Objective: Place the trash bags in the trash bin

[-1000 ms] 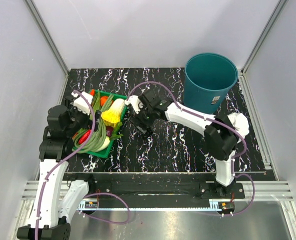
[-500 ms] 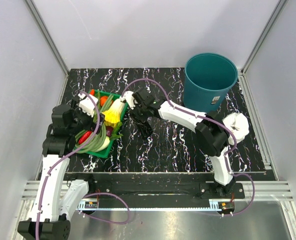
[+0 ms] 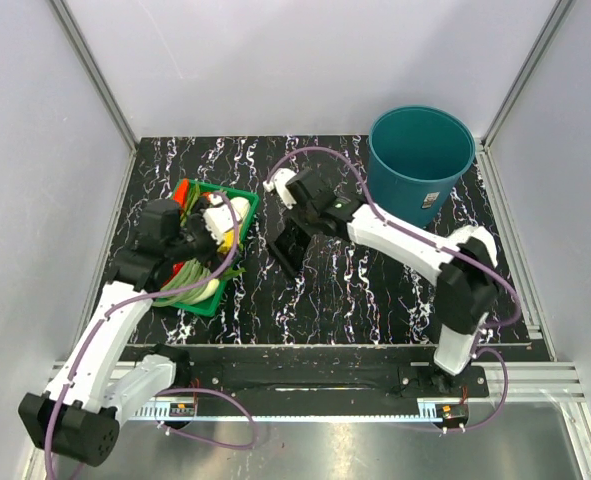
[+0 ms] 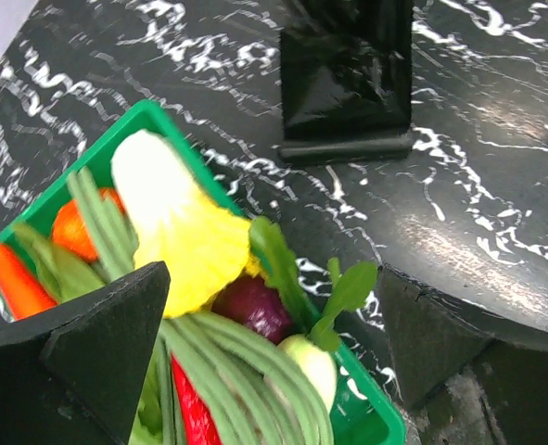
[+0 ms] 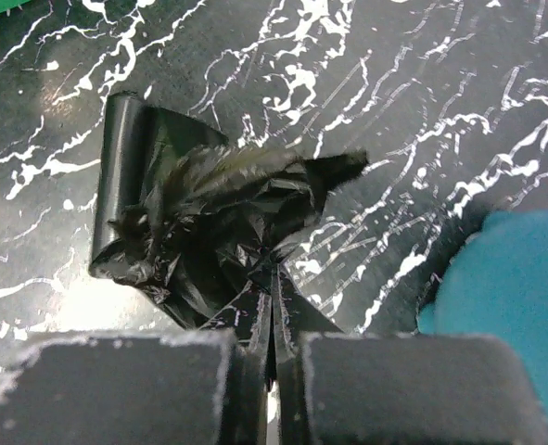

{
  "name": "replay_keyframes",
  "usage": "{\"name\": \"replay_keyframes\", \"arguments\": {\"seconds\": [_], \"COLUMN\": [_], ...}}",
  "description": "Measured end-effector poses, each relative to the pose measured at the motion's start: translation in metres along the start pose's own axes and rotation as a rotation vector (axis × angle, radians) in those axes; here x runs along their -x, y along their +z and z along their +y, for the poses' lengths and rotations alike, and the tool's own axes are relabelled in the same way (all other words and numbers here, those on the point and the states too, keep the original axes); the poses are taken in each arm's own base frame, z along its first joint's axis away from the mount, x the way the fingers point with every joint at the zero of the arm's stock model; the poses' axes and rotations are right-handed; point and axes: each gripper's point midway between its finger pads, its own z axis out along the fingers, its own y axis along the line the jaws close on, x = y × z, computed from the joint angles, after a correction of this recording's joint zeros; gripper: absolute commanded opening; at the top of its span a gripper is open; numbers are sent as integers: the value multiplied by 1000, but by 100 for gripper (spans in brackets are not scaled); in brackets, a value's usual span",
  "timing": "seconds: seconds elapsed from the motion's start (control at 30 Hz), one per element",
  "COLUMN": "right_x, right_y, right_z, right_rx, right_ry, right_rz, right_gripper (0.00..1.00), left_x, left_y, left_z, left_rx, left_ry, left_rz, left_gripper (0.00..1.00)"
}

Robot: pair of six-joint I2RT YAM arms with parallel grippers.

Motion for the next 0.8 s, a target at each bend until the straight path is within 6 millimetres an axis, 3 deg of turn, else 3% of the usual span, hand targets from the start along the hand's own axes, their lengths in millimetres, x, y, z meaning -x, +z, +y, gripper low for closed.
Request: {"name": "replay_keyframes", "arguments": {"seconds": [0.2,0.37,0.53,0.63,0.8], "right_x": [9,13,5,-4,-43], "right_y": [-55,-79,-83,-79,-60], "right_z": [-21,-28,-36,-39,-45], "right_rx": [-40,-49,-93,-113,-125], "right_ry": [31,36,14,2,-5], "right_rz": [-60,-83,-53,-30,62], "right_gripper": [0,0,0,0,0], "left_x": [4,-2,-2,-13,-40], "left_y": [30,50,66,78,80], "left_z": [-24,-33,-52,-66,-74], "left_rx": [-132,-190,-256,-309,-363], "left_ry": [74,100,193,244,308], "left_rz": [32,66,89,146,251], "left_gripper": [99,99,98,98,98]}}
